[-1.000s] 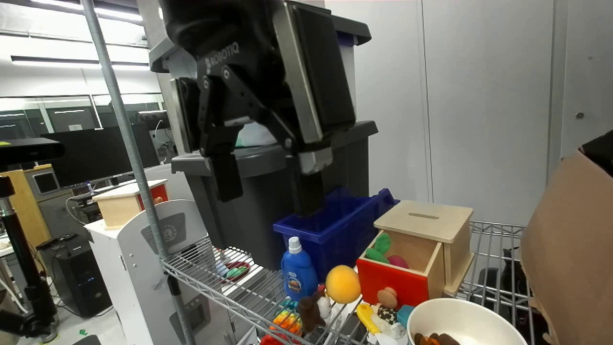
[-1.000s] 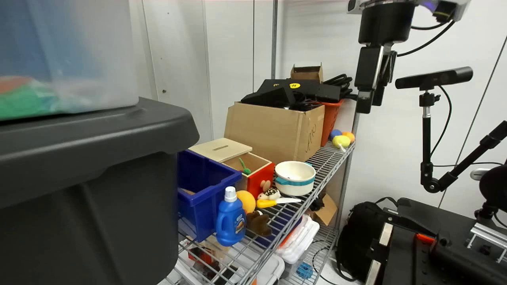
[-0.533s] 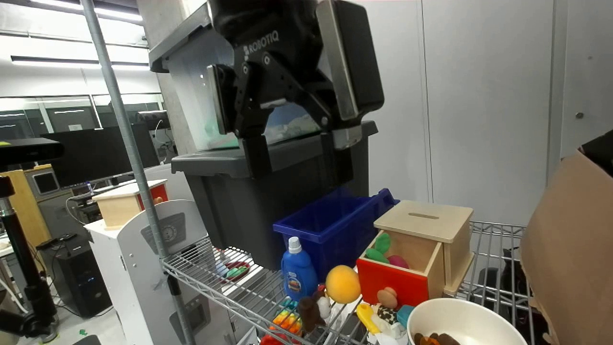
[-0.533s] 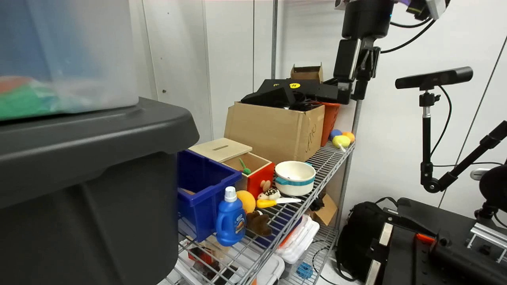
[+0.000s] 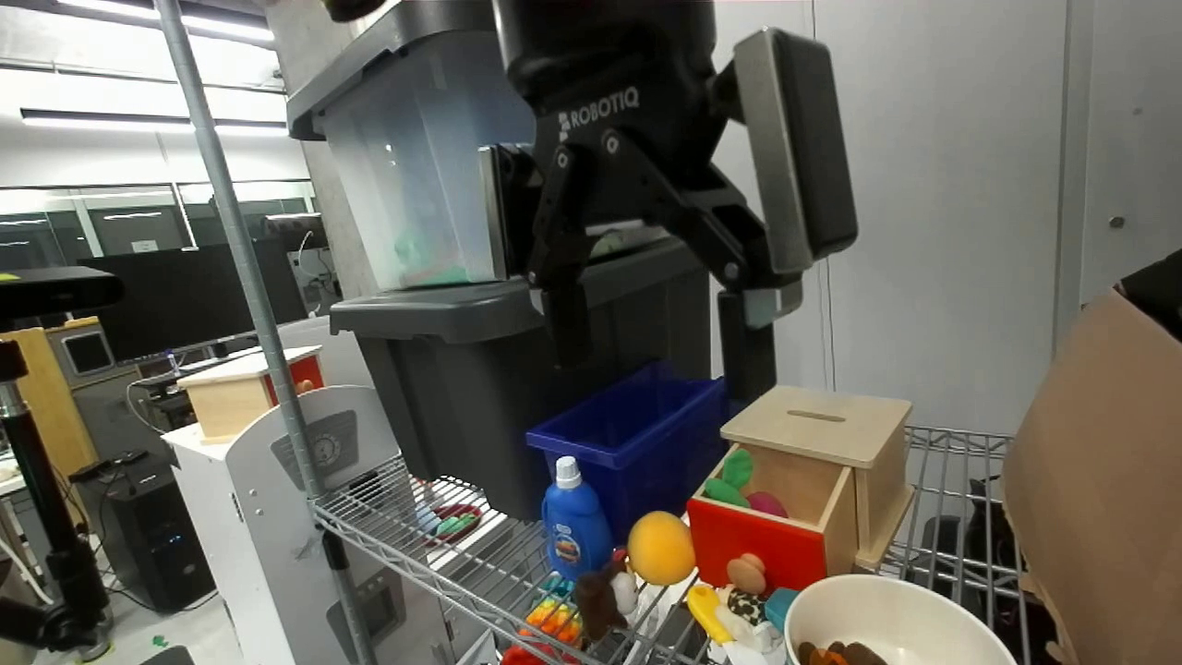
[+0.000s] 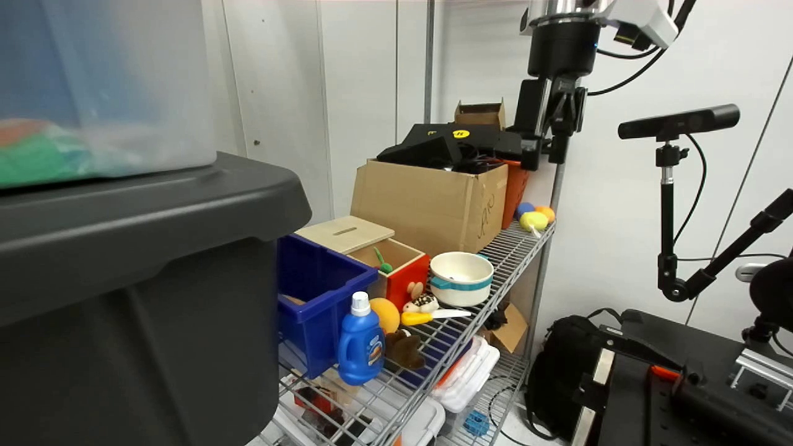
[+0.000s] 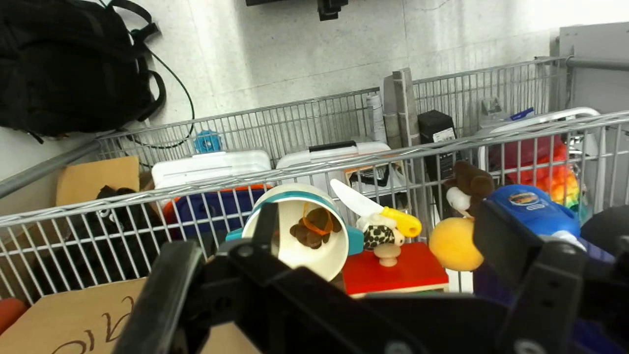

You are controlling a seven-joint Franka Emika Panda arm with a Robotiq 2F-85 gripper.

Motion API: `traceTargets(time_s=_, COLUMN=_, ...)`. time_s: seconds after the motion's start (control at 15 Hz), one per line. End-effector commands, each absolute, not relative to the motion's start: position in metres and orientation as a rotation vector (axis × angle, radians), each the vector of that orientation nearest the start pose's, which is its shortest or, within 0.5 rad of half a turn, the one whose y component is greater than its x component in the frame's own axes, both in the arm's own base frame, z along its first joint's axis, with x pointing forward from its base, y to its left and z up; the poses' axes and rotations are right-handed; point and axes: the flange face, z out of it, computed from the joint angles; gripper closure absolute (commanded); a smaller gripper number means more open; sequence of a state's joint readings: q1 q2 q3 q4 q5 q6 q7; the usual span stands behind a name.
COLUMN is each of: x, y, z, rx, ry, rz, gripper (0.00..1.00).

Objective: Remove the brown plush toy from the white pot and place it on the right side of the rack

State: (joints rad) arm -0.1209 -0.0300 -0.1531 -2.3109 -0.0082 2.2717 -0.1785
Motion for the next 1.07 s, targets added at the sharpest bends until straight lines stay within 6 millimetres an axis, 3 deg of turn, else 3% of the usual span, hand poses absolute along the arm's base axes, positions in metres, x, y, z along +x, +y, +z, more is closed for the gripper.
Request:
traceTargets(time_s=0.0, x=0.502, y=-0.144, z=0.359, rx=-3.128, ry=0.126, rz=0.038, gripper=0.0)
traceTargets(time_s=0.47, x=0.527, y=-0.129, z=0.376, rx=-3.124, ry=0.093, rz=0.051, gripper=0.0)
traceTargets(time_s=0.6, x=0.522, y=-0.121, z=0.382, rx=-3.094, ry=0.073, rz=0.032, gripper=0.0)
traceTargets(time_s=0.67, x=0.522, y=-0.127, z=0.374, rx=-3.126, ry=0.1, rz=0.039, gripper=0.0)
traceTargets(time_s=1.0, x=0.523, y=-0.123, z=0.376, rx=-3.114, ry=0.09, rz=0.033, gripper=0.0)
